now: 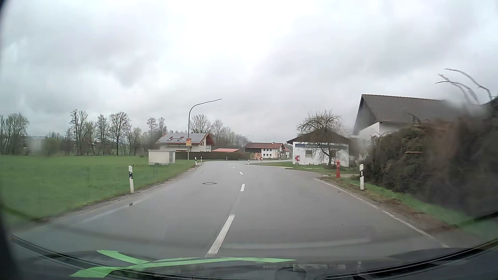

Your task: Follow the waypoints while adhering to traffic rules and regulations

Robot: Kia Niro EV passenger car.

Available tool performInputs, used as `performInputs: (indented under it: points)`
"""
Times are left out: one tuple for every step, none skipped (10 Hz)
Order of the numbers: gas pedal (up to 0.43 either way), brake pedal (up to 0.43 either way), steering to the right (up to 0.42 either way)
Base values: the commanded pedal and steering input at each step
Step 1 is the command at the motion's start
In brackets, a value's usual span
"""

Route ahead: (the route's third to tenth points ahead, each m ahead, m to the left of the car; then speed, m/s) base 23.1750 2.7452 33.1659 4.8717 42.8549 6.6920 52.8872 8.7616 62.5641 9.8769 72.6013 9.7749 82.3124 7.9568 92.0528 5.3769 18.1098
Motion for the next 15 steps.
performInputs:
  points:
    - [0.118, 0.0, -0.03]
    - [0.118, 0.0, -0.03]
    - [0.118, 0.0, -0.03]
    - [0.11, 0.0, -0.03]
    - [0.11, 0.0, -0.03]
    - [0.11, 0.0, -0.03]
    - [0.11, 0.0, -0.03]
    - [0.11, 0.0, -0.029]
    - [0.098, 0.0, -0.027]
    - [0.098, 0.0, -0.024]
    - [0.087, 0.0, -0.023]
    - [0.087, 0.0, -0.02]
    - [0.087, 0.0, -0.015]
    - [0.059, 0.0, -0.007]
    - [0.02, 0.0, -0.005]
